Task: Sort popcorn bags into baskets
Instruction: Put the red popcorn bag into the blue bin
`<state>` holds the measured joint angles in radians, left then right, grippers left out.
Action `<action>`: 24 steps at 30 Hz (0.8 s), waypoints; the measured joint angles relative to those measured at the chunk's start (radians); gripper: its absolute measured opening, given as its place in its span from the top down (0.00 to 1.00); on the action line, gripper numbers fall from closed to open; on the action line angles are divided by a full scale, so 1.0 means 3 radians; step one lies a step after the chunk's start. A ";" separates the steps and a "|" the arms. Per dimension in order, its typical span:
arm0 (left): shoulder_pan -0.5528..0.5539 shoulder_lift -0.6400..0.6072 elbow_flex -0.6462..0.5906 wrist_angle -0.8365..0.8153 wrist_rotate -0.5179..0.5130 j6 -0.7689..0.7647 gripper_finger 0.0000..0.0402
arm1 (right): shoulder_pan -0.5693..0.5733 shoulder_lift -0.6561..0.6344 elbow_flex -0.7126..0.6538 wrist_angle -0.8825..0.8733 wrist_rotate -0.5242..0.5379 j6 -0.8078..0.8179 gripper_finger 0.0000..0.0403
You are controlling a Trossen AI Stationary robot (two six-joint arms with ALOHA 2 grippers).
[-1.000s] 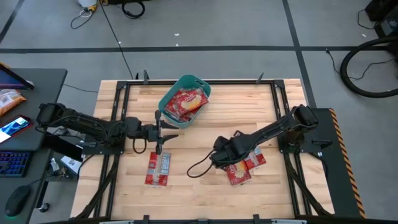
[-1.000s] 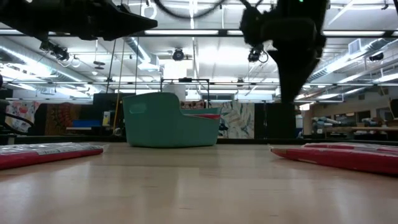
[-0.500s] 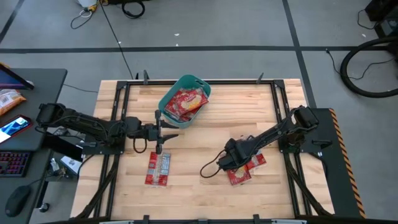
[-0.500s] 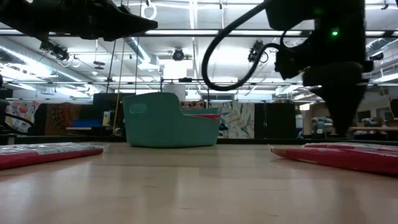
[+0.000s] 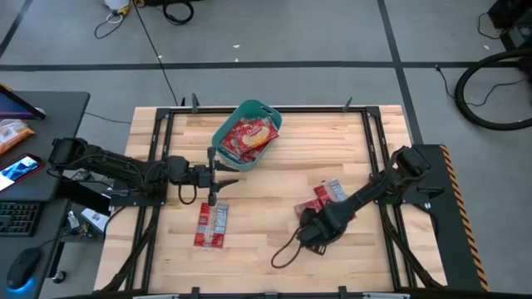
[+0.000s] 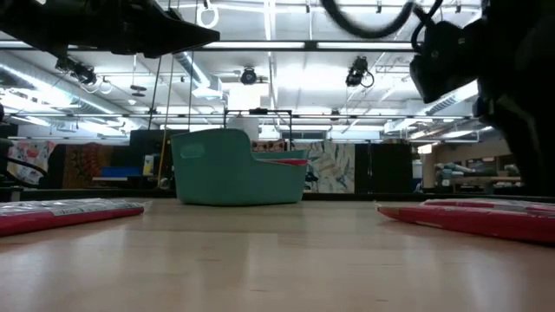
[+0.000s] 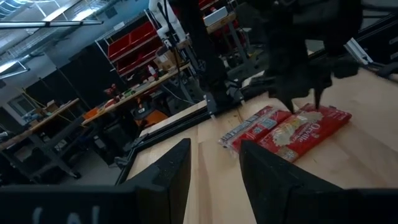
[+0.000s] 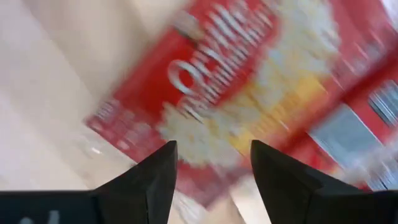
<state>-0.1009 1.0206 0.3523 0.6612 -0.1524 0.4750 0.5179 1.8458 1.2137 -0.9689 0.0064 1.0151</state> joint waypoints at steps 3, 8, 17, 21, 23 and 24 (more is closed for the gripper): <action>-0.0001 0.0000 0.0000 0.0011 0.0000 -0.0001 0.65 | 0.0015 0.0001 -0.0145 0.0370 0.0197 -0.0067 0.49; -0.0018 0.0000 0.0000 0.0069 0.0001 -0.0003 0.65 | -0.0173 -0.0018 -0.0375 0.0871 0.0349 -0.0317 0.50; -0.0033 0.0001 0.0000 0.0041 0.0003 -0.0010 0.65 | -0.0777 0.0017 -0.0425 0.1987 0.0548 -0.1705 0.50; -0.0033 0.0000 0.0000 -0.0020 0.0003 -0.0078 0.65 | -0.0887 0.0017 -0.0424 0.2484 0.0276 -0.2295 0.50; -0.0032 0.0000 0.0000 -0.0040 0.0003 -0.0138 0.65 | -0.0905 0.0012 -0.0385 0.2519 0.0220 -0.2502 0.50; -0.0033 0.0000 0.0000 -0.0055 0.0003 -0.0176 0.65 | -0.0911 -0.0004 -0.0338 0.2448 0.0235 -0.2543 0.50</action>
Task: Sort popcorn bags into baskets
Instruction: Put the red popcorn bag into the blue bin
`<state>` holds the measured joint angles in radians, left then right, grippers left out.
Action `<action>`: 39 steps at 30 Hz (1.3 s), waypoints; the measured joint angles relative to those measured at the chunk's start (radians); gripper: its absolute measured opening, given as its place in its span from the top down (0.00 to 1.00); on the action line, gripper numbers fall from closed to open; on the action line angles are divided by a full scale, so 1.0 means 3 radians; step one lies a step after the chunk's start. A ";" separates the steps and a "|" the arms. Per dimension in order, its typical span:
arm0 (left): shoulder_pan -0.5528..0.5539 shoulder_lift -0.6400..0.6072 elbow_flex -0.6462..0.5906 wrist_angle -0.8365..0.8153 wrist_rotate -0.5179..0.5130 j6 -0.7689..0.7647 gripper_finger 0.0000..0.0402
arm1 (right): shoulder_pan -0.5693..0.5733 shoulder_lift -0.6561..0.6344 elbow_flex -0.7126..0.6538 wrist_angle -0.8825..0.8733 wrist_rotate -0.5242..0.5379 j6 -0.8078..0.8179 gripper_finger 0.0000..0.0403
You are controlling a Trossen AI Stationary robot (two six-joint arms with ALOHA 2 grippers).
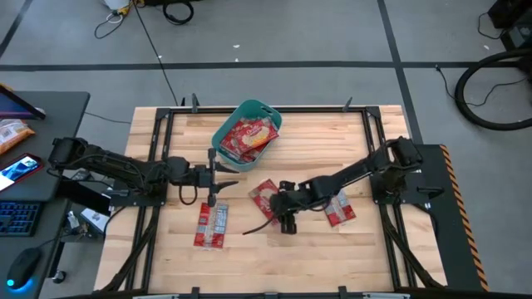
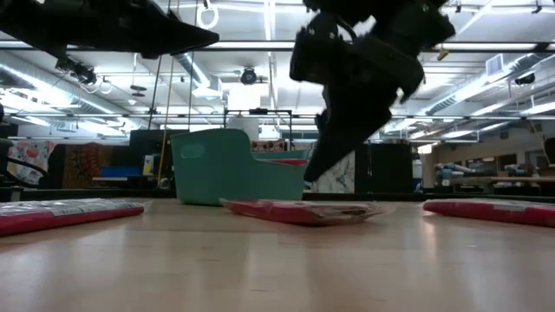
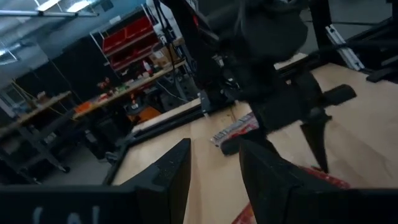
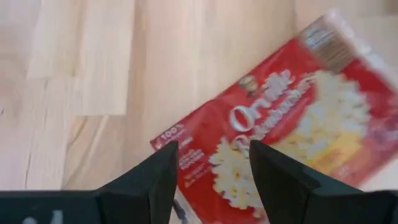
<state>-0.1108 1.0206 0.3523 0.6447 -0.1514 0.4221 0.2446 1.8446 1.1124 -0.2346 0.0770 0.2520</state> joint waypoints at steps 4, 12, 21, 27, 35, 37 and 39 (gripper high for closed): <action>0.0002 0.0001 0.0000 -0.0128 0.0287 -0.0196 0.65 | 0.0002 -0.0136 0.0221 -0.0522 0.0230 0.0025 0.51; -0.0094 0.0368 0.0000 -0.0090 0.0750 -0.0779 0.65 | 0.0263 -0.0541 0.0196 -0.1409 0.0785 0.0146 0.54; -0.0536 0.0837 0.0354 -0.0555 0.0104 -0.1028 0.65 | 0.0361 -0.1170 -0.0487 -0.0635 0.0991 -0.0052 0.56; -0.0756 0.1103 0.0684 -0.1098 -0.0451 -0.1044 0.65 | 0.0204 -0.1512 -0.1063 0.0005 0.0903 -0.0179 0.56; -0.0731 0.1373 0.1097 -0.1783 -0.0642 -0.1110 0.57 | -0.0133 -0.1799 -0.1658 0.1159 0.0618 -0.0656 0.56; -0.0690 0.1420 0.1218 -0.2015 -0.0604 -0.1122 0.56 | -0.0187 -0.1853 -0.1731 0.1430 0.0637 -0.0819 0.56; -0.0664 0.1465 0.1310 -0.2178 -0.0589 -0.1171 0.56 | -0.0222 -0.1892 -0.1744 0.1637 0.0705 -0.0991 0.56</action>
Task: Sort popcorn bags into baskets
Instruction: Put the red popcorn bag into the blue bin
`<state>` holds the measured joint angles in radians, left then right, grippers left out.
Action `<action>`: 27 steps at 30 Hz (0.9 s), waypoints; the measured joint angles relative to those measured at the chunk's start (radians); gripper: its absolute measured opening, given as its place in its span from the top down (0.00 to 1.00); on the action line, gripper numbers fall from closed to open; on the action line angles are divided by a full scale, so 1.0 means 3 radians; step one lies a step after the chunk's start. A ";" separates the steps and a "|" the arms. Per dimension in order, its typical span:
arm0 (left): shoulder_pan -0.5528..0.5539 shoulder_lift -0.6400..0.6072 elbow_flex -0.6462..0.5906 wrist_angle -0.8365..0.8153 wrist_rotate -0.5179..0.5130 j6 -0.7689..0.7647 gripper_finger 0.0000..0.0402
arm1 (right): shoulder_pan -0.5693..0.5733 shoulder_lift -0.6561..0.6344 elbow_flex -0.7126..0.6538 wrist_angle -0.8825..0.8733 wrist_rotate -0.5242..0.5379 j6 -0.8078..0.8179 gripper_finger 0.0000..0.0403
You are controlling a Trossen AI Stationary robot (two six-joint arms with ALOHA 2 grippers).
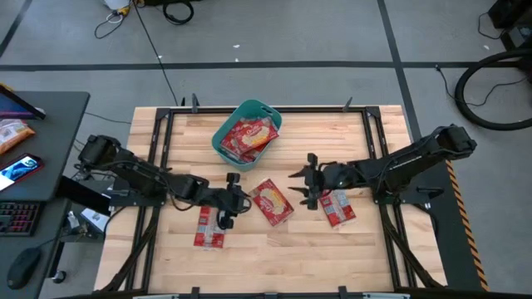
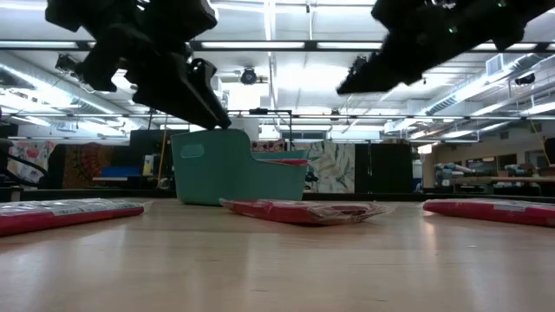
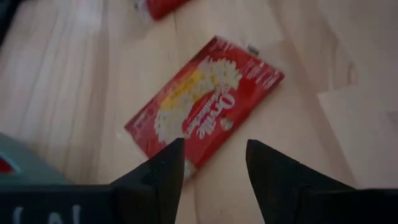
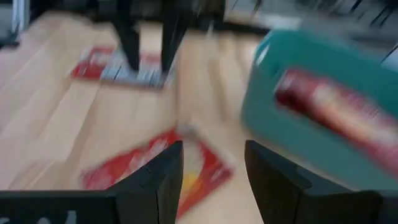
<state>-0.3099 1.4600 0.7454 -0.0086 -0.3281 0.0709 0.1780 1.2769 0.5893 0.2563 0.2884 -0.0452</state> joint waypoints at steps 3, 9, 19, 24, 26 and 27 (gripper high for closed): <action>0.0001 0.0080 0.0072 -0.0019 0.0000 -0.0013 0.57 | -0.0042 -0.0048 0.0003 0.0335 0.0126 -0.0233 0.56; -0.0072 0.0349 0.0205 -0.0057 -0.0255 -0.0112 0.57 | -0.0056 -0.0220 0.0004 0.0271 0.0263 -0.0233 0.56; 0.0070 0.0799 0.0594 -0.0814 -0.0104 -0.0174 0.57 | -0.0253 -0.0243 0.0008 0.0757 0.0288 -0.0459 0.56; 0.0085 0.0866 0.0667 -0.0828 -0.0030 -0.0029 0.57 | -0.0348 -0.0262 0.0007 0.0713 0.0296 -0.0401 0.56; 0.0061 0.0886 0.0680 -0.0736 -0.0036 0.0067 0.57 | -0.0358 -0.0253 0.0007 0.0705 0.0293 -0.0356 0.56; 0.0049 0.0887 0.0676 -0.0734 -0.0051 0.0145 0.57 | -0.0361 -0.0243 0.0007 0.0696 0.0292 -0.0356 0.56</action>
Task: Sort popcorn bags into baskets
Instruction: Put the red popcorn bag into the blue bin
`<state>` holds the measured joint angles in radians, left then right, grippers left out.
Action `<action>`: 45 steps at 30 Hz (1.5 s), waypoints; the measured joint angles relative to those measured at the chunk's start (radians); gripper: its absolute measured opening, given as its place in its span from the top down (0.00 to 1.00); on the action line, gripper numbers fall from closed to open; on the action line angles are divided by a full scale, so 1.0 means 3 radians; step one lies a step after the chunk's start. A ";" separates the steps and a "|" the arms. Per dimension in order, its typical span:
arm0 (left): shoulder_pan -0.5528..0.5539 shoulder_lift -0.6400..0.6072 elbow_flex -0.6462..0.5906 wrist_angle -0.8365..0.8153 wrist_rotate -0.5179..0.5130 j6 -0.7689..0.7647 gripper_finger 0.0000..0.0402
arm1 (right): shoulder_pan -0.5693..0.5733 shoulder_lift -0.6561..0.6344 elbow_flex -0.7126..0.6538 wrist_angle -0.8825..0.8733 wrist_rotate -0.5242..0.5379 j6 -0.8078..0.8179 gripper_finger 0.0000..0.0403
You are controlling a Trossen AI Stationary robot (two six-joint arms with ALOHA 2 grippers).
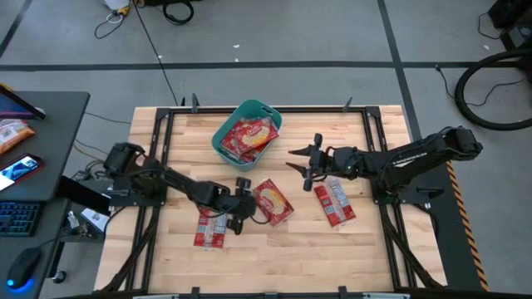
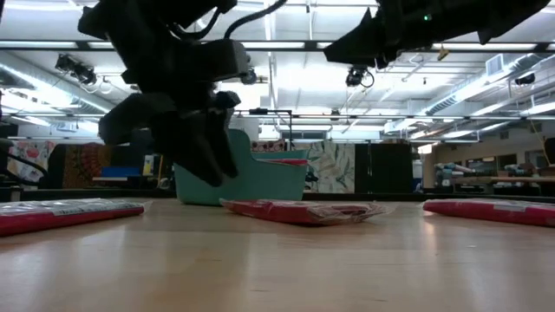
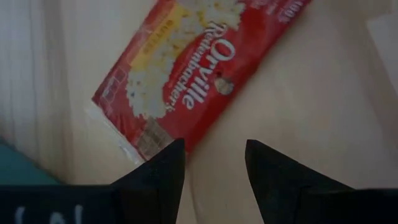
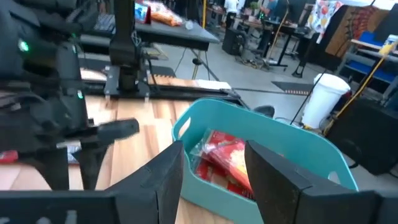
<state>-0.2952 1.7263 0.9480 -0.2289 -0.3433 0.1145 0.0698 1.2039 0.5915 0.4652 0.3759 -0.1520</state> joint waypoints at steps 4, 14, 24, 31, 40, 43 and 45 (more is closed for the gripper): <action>-0.0043 0.0121 -0.0001 0.0225 -0.0099 0.0423 0.57 | -0.0001 0.0014 -0.0003 -0.0043 0.0000 0.0009 0.56; -0.0029 0.0464 -0.0001 0.0619 -0.0244 0.1331 0.57 | -0.0001 0.0021 -0.0003 -0.0136 -0.0013 0.0159 0.56; 0.0081 0.0602 0.0012 0.0647 -0.0195 0.1412 0.70 | -0.0001 0.0021 -0.0003 -0.0129 -0.0208 0.0156 0.56; 0.0097 0.0608 0.0009 0.0635 -0.0206 0.1232 0.96 | -0.0001 0.0021 -0.0003 -0.0188 -0.0212 0.0151 0.56; -0.0017 0.0234 -0.0017 0.0477 -0.0667 0.0902 0.96 | -0.0001 0.0021 -0.0003 -0.0229 -0.0211 0.0154 0.56; -0.0016 0.0085 -0.0012 0.0392 -0.0769 0.0774 0.96 | -0.0001 0.0021 -0.0003 -0.0229 -0.0212 0.0175 0.56; -0.0016 -0.0005 -0.0016 0.0366 -0.0866 0.0760 0.96 | 0.0000 0.0021 -0.0002 -0.0229 -0.0212 0.0182 0.56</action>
<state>-0.3000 1.7248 0.9432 -0.1189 -0.6031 0.3426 0.0698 1.2102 0.5908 0.3965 0.3123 -0.0975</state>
